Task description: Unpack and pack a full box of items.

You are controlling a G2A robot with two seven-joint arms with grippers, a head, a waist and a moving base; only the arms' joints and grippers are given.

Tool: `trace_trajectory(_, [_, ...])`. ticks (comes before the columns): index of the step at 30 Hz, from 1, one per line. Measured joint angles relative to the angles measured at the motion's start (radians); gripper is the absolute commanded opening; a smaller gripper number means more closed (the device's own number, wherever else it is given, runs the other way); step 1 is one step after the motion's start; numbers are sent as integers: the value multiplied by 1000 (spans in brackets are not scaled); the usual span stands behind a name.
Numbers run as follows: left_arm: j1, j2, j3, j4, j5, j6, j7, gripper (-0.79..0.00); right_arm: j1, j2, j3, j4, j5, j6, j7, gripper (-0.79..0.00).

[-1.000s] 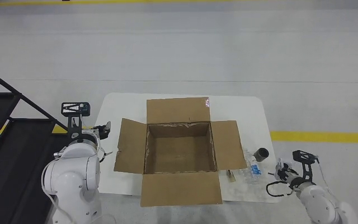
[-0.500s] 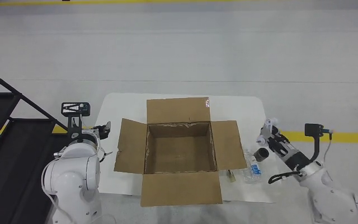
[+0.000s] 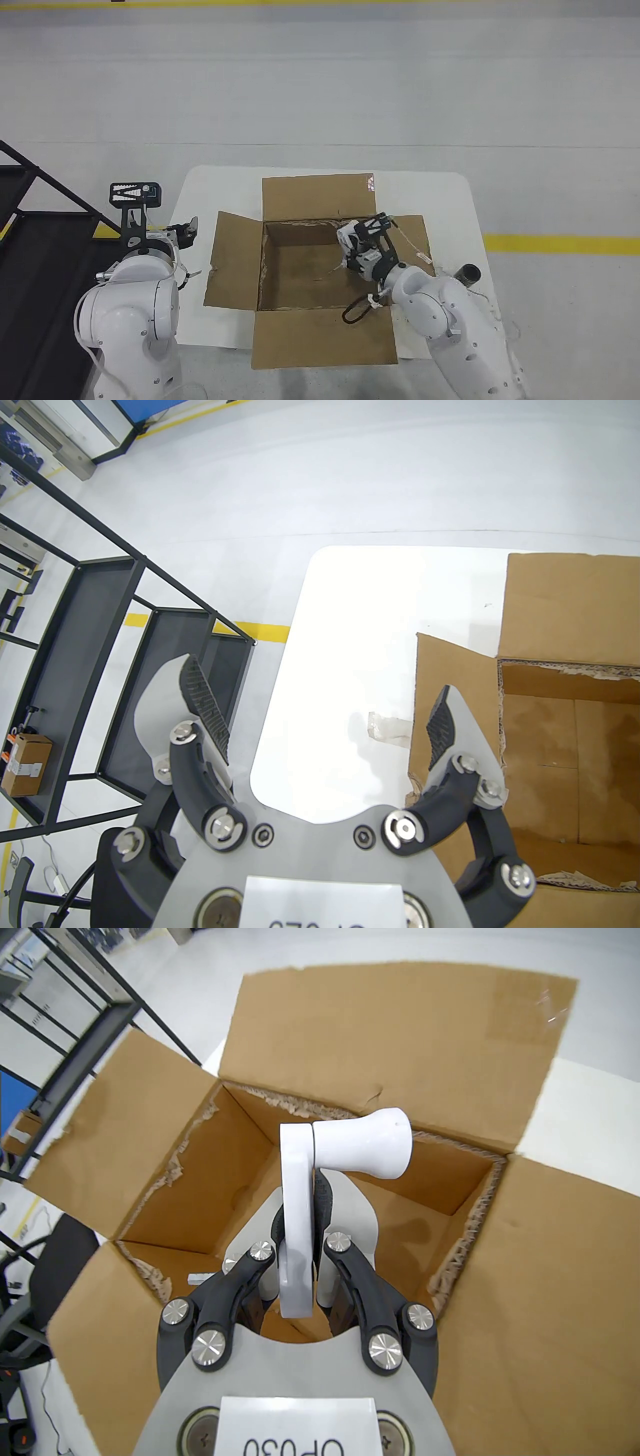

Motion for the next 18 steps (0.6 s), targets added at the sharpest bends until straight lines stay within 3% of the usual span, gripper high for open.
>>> trace_trajectory(18, [0, 0, 0, 0, 0, 0, 0, 0, 33, -17, -94, 57, -54, 28, -12, -785])
